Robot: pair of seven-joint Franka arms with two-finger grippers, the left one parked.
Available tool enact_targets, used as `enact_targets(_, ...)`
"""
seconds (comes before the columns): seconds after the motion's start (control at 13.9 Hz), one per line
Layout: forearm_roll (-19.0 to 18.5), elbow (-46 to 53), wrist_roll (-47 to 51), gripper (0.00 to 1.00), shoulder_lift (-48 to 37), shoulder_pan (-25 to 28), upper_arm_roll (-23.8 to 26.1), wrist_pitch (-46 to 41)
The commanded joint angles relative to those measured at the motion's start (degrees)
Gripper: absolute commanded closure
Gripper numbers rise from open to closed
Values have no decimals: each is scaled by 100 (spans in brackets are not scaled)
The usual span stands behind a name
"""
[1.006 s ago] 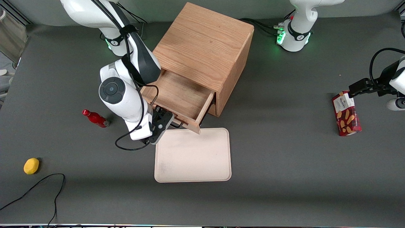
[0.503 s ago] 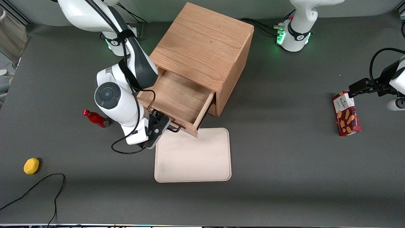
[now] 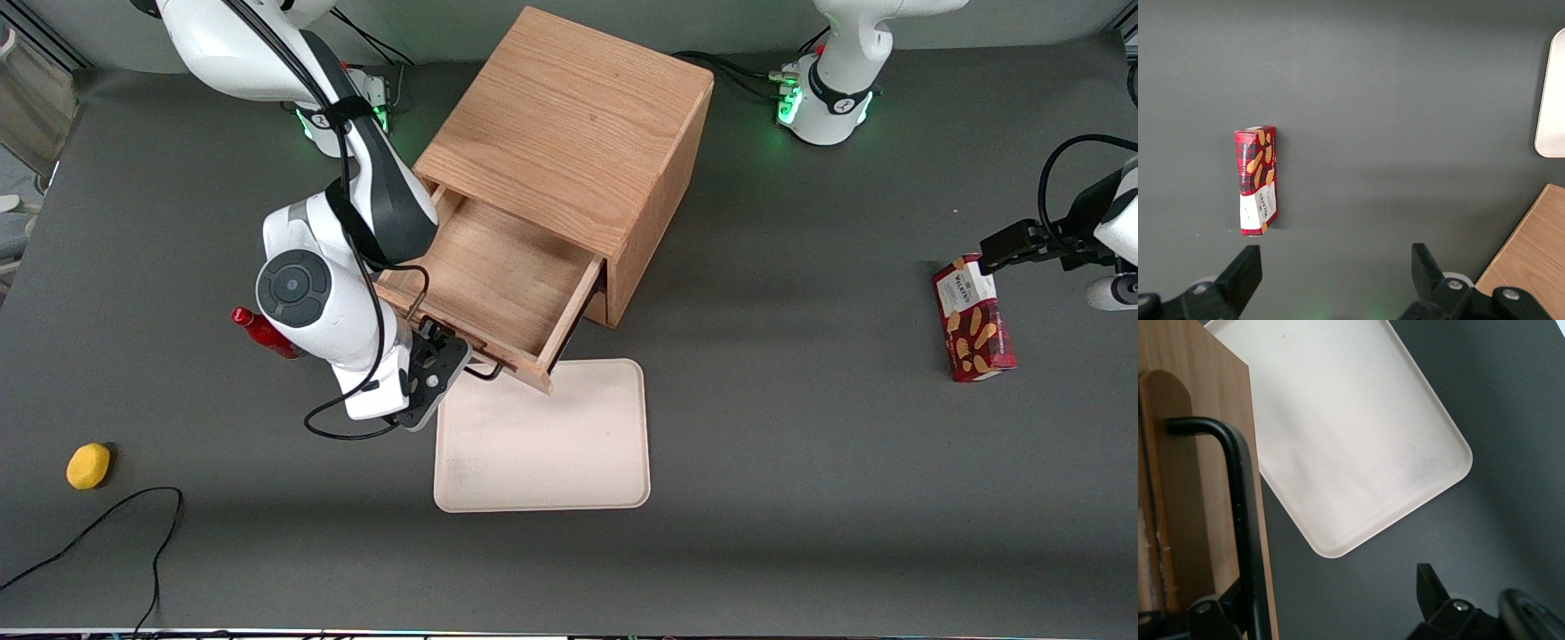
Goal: Open upper drawer
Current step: 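Keep pulling the drawer further out toward the white tray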
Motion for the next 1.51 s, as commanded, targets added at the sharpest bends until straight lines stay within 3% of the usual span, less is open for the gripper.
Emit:
enact_targets(0.0, 159, 318, -158, 0, 172, -191, 33, -193)
enact_targets(1.15, 177, 818, -387, 0, 488, -490, 77, -378)
enact_targets(1.44, 476, 889, -405, 0, 549, -534, 77, -378)
